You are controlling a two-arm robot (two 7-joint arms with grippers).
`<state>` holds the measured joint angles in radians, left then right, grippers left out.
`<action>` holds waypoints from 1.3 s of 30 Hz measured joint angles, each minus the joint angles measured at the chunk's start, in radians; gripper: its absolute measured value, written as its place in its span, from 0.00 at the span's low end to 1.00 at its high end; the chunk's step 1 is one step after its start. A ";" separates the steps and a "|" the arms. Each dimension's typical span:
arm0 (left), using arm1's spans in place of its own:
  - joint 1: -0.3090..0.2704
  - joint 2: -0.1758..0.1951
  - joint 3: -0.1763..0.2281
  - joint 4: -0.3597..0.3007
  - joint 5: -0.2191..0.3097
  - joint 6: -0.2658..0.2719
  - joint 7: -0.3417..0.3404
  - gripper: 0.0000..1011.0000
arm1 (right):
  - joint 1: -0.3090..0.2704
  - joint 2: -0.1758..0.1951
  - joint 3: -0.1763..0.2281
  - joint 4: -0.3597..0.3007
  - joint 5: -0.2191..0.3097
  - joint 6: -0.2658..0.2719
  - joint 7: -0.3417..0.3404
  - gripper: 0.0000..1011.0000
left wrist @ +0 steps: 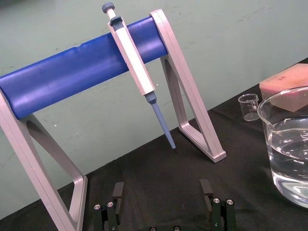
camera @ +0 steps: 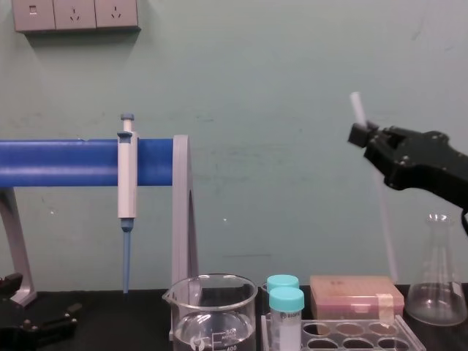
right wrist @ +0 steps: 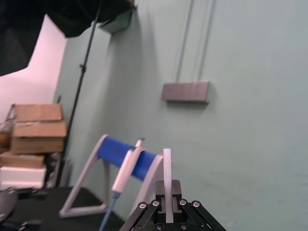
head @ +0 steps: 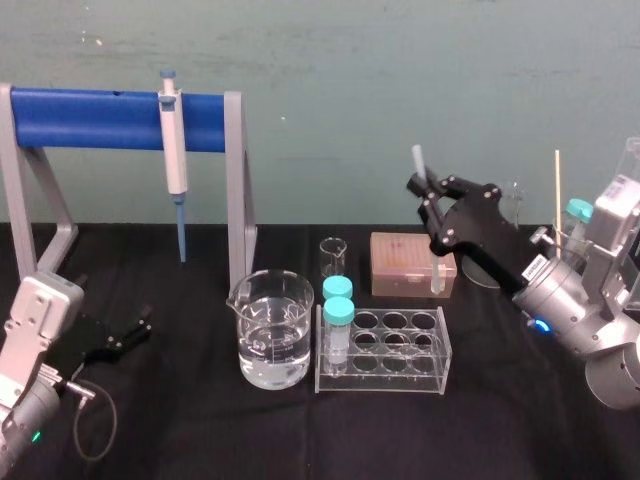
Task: Pick up the stirring rod with one hand, then place it down.
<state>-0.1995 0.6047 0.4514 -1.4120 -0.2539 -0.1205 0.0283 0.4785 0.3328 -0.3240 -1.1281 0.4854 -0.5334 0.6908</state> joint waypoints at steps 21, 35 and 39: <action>0.000 0.000 0.000 0.000 0.000 0.000 0.000 0.99 | -0.110 -0.023 0.110 -0.022 -0.003 -0.042 -0.076 0.07; 0.000 0.000 0.000 0.000 0.000 0.000 0.000 0.99 | -0.139 -0.029 0.134 -0.041 -0.022 -0.004 -0.097 0.07; 0.000 0.000 0.000 0.000 0.000 0.000 0.000 0.99 | -0.138 -0.028 0.133 -0.041 -0.021 -0.004 -0.096 0.07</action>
<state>-0.1995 0.6047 0.4514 -1.4120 -0.2539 -0.1205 0.0283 0.3407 0.3048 -0.1914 -1.1692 0.4639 -0.5377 0.5947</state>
